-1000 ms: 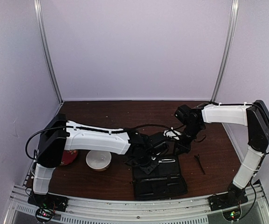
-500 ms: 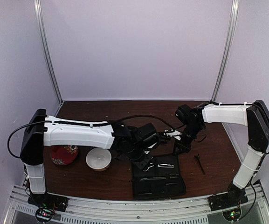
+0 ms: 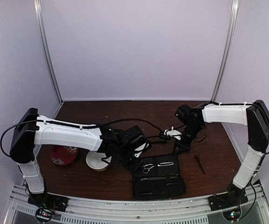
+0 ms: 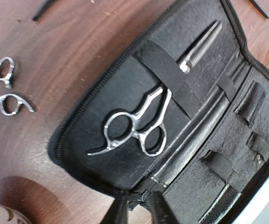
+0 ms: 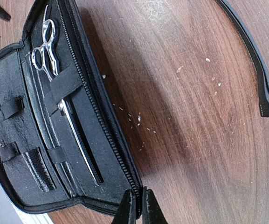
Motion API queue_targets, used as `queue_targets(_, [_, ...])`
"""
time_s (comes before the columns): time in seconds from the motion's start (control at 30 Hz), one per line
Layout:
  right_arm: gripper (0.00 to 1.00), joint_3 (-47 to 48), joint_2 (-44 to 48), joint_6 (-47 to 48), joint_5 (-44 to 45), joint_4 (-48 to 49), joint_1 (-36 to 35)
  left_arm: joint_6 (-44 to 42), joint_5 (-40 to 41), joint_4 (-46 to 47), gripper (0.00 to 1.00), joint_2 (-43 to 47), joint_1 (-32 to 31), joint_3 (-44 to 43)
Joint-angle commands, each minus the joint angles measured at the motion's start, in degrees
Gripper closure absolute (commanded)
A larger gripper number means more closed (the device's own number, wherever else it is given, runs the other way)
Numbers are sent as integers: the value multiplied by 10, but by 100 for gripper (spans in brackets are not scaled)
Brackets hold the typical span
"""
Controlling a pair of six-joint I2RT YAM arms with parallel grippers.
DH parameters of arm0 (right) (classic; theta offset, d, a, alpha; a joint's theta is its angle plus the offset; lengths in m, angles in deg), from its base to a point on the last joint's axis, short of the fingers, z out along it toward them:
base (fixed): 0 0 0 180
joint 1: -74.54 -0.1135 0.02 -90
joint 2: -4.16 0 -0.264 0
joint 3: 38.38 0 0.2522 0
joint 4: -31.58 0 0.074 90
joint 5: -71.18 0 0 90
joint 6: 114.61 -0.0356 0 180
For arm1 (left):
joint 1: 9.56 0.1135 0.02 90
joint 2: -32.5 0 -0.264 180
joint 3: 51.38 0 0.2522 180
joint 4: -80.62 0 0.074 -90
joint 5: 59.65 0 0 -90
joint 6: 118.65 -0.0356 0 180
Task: Sort the hair-cutting tools
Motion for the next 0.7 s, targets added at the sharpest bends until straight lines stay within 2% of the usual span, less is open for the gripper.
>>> queue_targets(0.0, [100,19,-6,-5,-12,4,3,16,-45,50,88,-7,4,9])
queue_targets(0.2, [100,19,-5,-5,-11,4,3,22,-57,70,92,-38,5,4])
queue_targets(0.3, [100,19,-6,-6,-12,4,3,25,-60,67,87,-60,6,-11])
queue_targets(0.4, [100,19,-6,-8,-17,4,3,31,-51,60,86,-69,8,-14])
queue_targets(0.53, [100,23,-14,-7,-19,0,4,41,-57,65,74,-81,8,-14])
queue_targets(0.67, [100,23,-17,-8,-24,0,3,42,-59,82,80,-99,9,-19])
